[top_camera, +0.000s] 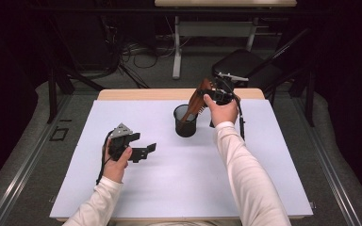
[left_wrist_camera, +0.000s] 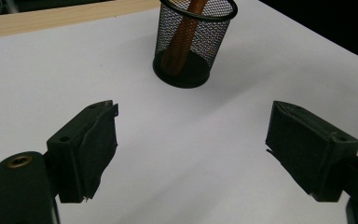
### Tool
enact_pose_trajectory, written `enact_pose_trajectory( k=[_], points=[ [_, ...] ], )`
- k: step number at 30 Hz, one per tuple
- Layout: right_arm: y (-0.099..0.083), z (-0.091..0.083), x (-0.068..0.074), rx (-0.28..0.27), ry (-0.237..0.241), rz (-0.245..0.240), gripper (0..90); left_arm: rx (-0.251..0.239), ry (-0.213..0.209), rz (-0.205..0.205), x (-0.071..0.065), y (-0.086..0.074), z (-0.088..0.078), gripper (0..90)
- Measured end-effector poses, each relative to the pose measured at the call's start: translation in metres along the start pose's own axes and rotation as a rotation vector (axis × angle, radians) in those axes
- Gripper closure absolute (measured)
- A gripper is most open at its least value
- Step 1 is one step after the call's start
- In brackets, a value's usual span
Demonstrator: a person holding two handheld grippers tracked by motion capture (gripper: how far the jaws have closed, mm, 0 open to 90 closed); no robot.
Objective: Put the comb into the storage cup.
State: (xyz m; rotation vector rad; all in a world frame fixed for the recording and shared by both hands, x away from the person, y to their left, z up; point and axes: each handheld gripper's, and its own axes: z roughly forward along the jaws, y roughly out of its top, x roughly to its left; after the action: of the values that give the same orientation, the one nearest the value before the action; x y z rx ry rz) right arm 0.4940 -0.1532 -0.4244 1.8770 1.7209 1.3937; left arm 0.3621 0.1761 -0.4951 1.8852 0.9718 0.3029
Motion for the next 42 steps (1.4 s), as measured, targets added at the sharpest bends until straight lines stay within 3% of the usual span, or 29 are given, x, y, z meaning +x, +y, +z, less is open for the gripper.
enact_pose_trajectory(
  k=[16,42],
  points=[
    [-0.003,-0.001,-0.001,-0.021,0.017,-0.025,49.4,0.003,-0.001,-0.002,0.000,0.000,0.000,15.9],
    [-0.007,-0.001,-0.018,-0.048,0.066,-0.021,47.5,0.004,0.003,-0.005,0.000,0.000,0.000,16.0]
  ],
)
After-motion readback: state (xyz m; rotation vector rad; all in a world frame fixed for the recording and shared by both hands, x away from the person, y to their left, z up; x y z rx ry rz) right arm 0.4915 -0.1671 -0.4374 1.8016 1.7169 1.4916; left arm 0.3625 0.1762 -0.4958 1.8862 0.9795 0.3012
